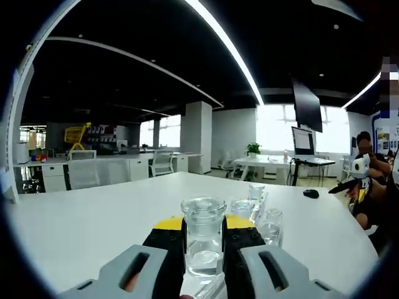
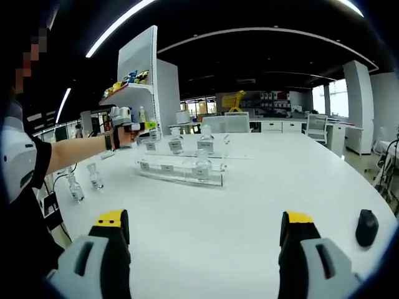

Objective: Identify the label on the chemical reagent bottle, grasp the chemical reagent bottle, and place it in the designated position on the reagent rack

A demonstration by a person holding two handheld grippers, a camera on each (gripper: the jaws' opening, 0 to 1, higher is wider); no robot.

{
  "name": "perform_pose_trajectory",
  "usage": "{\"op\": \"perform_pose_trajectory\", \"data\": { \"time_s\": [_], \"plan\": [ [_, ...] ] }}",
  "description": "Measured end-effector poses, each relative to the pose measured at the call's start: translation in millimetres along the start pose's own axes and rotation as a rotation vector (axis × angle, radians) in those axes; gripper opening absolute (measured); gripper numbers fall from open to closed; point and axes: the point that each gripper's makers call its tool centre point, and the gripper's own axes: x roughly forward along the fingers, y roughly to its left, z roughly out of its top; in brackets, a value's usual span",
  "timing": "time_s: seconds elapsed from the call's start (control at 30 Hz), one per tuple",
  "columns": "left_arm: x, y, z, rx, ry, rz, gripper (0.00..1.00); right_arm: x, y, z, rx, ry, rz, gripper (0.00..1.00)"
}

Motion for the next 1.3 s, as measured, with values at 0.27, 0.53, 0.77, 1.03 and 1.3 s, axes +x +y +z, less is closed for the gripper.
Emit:
{"op": "perform_pose_trajectory", "data": {
  "time_s": [0.27, 0.53, 0.77, 1.03, 1.3],
  "plan": [
    [0, -3.5, -15.1, 0.007, 0.033, 0.007, 0.22, -1, -1, -2.1, 0.001, 0.004, -0.003, 0.97],
    [-2, -1.7, -23.9, -0.013, 0.046, 0.007, 0.22, -1, -1, -5.9, 0.001, 0.012, 0.002, 0.97],
    [-3, 2.2, -32.5, -0.026, 0.062, 0.009, 0.22, -4, -5, -2.2, 0.001, -0.001, -0.008, 0.97],
    [-7, 6.3, -37.5, -0.053, 0.047, 0.02, 0.23, -2, -1, -6.0, -0.004, 0.015, 0.0, 0.97],
    [-7, -1.8, -37.2, 0.022, 0.047, -0.007, 0.24, -2, 0, -6.1, -0.014, 0.028, 0.002, 0.97]
  ]
}}
